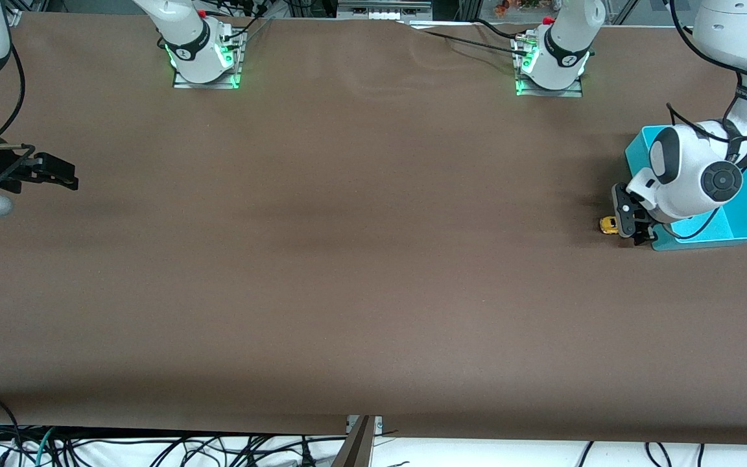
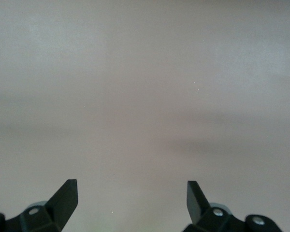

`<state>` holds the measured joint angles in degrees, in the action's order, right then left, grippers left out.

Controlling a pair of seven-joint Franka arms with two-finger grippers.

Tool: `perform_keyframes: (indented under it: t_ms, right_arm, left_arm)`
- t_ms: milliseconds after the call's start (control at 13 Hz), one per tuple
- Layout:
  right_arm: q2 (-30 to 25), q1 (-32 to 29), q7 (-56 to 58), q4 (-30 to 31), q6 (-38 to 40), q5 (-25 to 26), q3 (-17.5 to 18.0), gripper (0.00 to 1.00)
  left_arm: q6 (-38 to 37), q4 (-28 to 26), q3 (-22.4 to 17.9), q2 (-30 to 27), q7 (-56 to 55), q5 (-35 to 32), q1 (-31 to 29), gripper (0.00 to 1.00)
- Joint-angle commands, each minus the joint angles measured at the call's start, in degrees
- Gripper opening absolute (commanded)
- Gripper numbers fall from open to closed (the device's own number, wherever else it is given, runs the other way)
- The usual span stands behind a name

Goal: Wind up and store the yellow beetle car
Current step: 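Lower the left gripper onto the yellow car and grasp it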

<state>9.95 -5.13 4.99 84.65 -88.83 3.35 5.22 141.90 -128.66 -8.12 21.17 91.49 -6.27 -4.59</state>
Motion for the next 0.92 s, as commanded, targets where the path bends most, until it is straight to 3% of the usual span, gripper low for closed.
perform_keyframes:
  t_ms: [0,154,385,846]
  right_arm:
    - [-0.3,-0.1,-0.4,-0.1,0.2,-0.8,0.0,1.00]
    - [-0.3,-0.1,-0.4,-0.1,0.1,-0.8,0.0,1.00]
    - [-0.3,-0.1,-0.3,-0.1,0.1,-0.7,0.0,1.00]
    - [-0.3,-0.1,-0.2,-0.1,0.0,-0.8,0.0,1.00]
  left_arm:
    - [0.4,0.8,-0.1,0.6,1.4,1.7,-0.1,0.12]
    - [0.3,0.8,-0.1,0.7,1.3,2.5,-0.1,0.00]
    - [-1.1,1.1,0.0,-2.2,1.7,2.5,0.5,0.00]
    - [-19.7,6.3,0.1,-16.8,1.4,2.4,5.7,0.00]
